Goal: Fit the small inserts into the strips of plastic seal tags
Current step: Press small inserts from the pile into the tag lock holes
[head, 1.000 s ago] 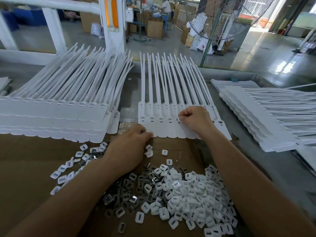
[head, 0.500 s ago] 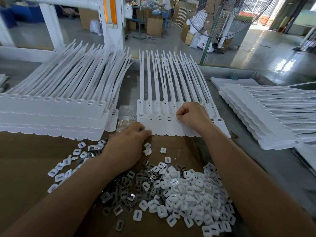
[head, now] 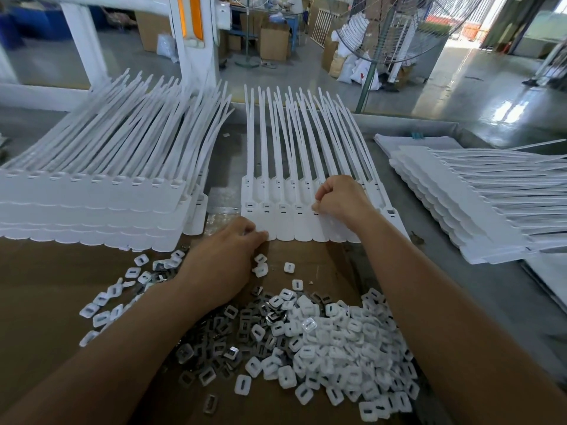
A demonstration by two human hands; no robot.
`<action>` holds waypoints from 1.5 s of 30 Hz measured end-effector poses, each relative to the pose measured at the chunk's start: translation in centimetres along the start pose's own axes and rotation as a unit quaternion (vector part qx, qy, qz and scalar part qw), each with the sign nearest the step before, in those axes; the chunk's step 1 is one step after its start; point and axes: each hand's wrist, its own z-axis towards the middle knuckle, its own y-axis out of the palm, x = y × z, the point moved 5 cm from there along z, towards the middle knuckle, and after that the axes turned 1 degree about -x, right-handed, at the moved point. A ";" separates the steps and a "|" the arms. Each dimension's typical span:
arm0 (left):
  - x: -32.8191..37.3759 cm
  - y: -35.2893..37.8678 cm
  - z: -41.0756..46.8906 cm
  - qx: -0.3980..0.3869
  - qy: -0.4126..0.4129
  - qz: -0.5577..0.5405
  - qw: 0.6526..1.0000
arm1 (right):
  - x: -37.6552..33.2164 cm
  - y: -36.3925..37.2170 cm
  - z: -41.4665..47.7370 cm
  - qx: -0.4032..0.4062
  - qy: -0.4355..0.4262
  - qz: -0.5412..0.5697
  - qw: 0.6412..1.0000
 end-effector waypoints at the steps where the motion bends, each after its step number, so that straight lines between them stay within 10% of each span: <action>1: 0.0 0.0 0.0 -0.001 -0.001 0.001 1.000 | 0.1 0.0 -0.1 0.003 -0.007 -0.001 1.000; 26: 0.0 0.1 0.1 -0.006 -0.020 -0.009 1.000 | -2.2 0.6 -10.1 -0.220 -0.124 -0.055 0.966; 45: 0.0 0.0 -0.3 -0.008 -0.017 -0.011 1.000 | -2.6 0.6 -10.8 -0.204 -0.157 0.009 0.966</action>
